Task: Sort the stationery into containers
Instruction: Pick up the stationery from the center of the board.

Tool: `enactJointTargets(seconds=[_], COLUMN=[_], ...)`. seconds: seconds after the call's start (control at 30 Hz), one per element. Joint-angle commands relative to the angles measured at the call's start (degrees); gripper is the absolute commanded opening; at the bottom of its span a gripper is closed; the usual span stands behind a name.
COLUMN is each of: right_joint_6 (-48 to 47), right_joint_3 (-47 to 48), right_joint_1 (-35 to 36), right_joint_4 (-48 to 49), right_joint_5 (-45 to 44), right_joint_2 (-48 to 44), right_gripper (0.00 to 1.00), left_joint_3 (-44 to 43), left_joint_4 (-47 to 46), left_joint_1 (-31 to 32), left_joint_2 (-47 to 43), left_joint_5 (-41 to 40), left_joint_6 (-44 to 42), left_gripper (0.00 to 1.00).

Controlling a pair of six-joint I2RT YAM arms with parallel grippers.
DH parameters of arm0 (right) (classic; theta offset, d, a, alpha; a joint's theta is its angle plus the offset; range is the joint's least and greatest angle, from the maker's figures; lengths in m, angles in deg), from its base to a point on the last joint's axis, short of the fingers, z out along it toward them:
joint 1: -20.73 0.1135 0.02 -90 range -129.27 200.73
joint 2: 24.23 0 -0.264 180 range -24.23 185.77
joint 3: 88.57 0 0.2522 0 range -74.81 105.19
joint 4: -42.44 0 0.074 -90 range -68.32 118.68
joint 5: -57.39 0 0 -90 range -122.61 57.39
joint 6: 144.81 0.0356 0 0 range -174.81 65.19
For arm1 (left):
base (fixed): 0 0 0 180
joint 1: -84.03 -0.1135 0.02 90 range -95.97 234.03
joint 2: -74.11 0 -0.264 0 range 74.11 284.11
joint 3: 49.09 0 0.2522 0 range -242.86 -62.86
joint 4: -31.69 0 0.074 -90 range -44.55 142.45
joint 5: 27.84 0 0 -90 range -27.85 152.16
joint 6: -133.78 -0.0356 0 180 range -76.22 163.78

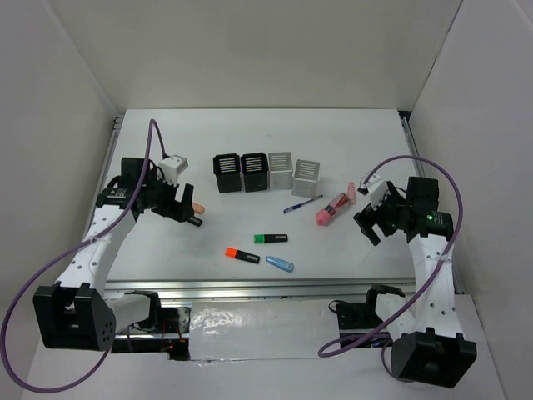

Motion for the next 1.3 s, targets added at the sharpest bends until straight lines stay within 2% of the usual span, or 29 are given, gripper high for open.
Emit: enactJointTargets(seconds=[0.0,0.13,0.3,0.4,0.53,0.6,0.77,1.0,1.27], right_joint_6=[-11.77,-20.12,-26.63,-35.21,-46.57,-50.01,-59.58,-64.08,-66.90], right_joint_3=[3.53,3.27,3.00,2.13,3.08,4.84,14.76,20.05,15.93], right_joint_1=[2.35,8.50,22.01,25.20,25.65,24.95,21.88,20.73,20.82], right_joint_4=[-3.72,-1.88,2.24,6.02,7.00,5.42,-1.61,-5.13,-6.01], right_joint_5=[2.89,0.89,-5.97,-7.92,-7.04,-7.04,-7.56,-9.58,-12.22], right_joint_2=[1.30,3.94,10.00,12.99,18.26,22.91,33.64,42.79,44.90], right_gripper=[0.95,0.85,0.84,0.87,0.87,0.82,0.79,0.79,0.80], left_joint_3=[-2.06,-3.37,-4.69,-4.43,-4.61,-5.04,-5.49,-4.87,-4.26], left_joint_4=[-0.28,-0.28,0.25,-0.81,-0.99,-1.07,-1.51,-2.30,-2.83], left_joint_1=[-0.18,-0.18,-0.18,-0.18,-0.18,-0.18,-0.27,-0.27,-0.36], left_joint_2=[-1.67,-1.07,1.22,1.31,1.66,2.19,3.94,5.18,5.88], left_joint_5=[4.66,7.38,8.96,9.14,9.23,8.53,7.82,6.60,5.36], left_joint_6=[-1.63,-1.36,-1.01,-0.22,-0.75,-1.01,-0.84,-0.83,-1.63], left_gripper=[0.99,0.99,0.99,0.99,0.99,0.99,0.99,0.99,0.99])
